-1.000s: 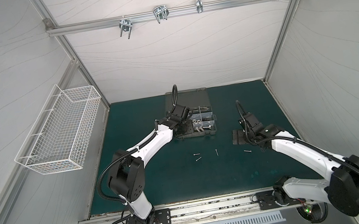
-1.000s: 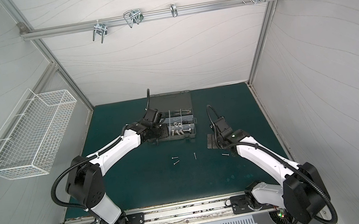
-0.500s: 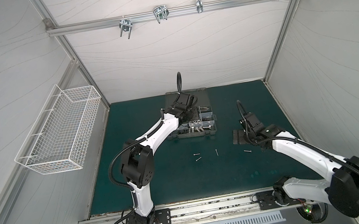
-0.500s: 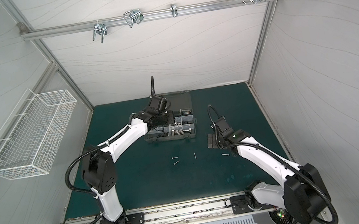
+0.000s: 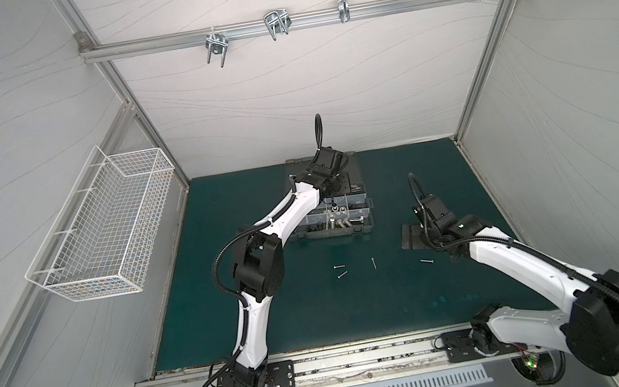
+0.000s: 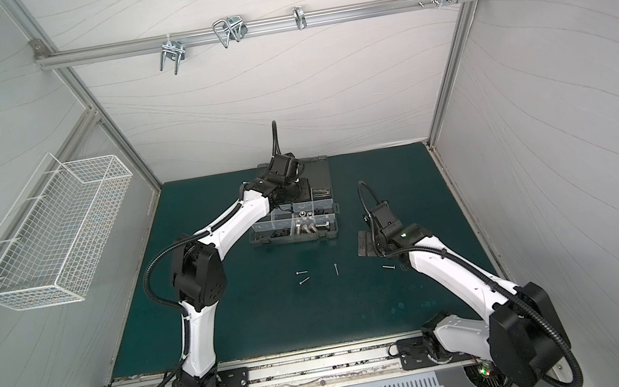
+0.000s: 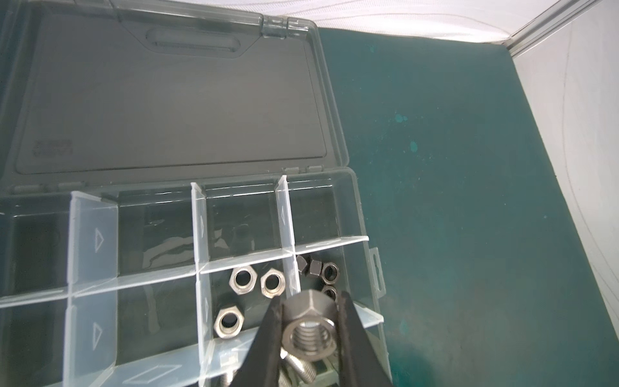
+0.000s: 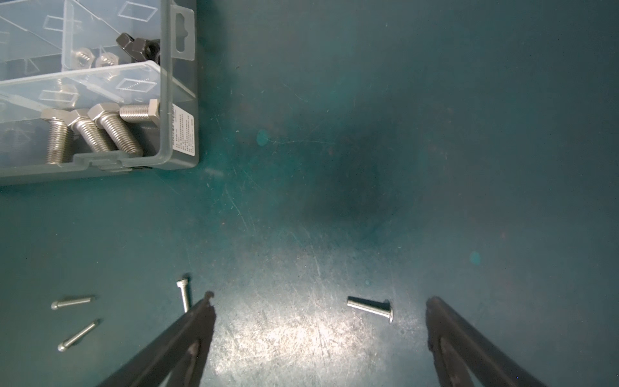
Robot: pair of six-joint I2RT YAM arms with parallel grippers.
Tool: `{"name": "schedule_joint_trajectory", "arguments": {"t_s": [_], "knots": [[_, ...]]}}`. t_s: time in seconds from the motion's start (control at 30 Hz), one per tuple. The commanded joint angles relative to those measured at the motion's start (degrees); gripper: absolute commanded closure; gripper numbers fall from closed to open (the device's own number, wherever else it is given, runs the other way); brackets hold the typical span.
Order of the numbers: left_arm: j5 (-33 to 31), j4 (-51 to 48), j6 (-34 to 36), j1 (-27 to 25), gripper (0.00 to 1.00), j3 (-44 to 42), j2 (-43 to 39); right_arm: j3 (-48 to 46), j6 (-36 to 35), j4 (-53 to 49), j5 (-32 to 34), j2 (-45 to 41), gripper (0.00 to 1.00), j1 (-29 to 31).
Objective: Sort the screws and nuts into containers
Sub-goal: 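Lift the silver nut with the left gripper over the nut compartment, then open the left gripper to drop the nut into the compartment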
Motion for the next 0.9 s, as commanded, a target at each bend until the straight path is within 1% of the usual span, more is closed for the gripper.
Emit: {"name": "schedule_joint_trajectory", "arguments": {"t_s": [0.0,0.33,0.43,0.5,0.57,0.67,0.77,0.87], "knots": [[0.75,-1.24,0.59,0.58,0.84,2.48,2.77,0.48,1.04,-0.6,0.08,0.27,0.01,-0.47],[0.63,-2.64,1.02,0.66,0.83,2.63,5.83,0.83,1.29,0.02,-0.62,1.62,0.01,-0.5],[0.31,-2.53,0.69,0.69,0.8,1.36,5.7,0.57,1.23,-0.11,-0.33,1.22,0.01,-0.5],[0.35,-2.34,0.44,0.68,0.75,0.71,5.59,0.47,1.24,-0.29,-0.06,1.11,0.01,-0.5],[0.46,-2.32,0.58,0.63,0.62,0.51,5.61,0.39,1.2,-0.22,-0.01,1.18,0.01,-0.56],[0.91,-2.35,0.81,0.65,0.49,0.51,5.09,0.45,1.39,-0.28,-0.01,1.1,0.01,-0.59],[0.87,-2.31,1.15,0.52,0.48,0.29,3.96,0.48,1.23,-0.46,0.12,1.0,0.01,-0.59],[1.01,-2.65,1.73,0.49,0.49,-0.15,1.74,0.6,0.86,-0.35,0.34,1.03,0.01,-0.58]]}}
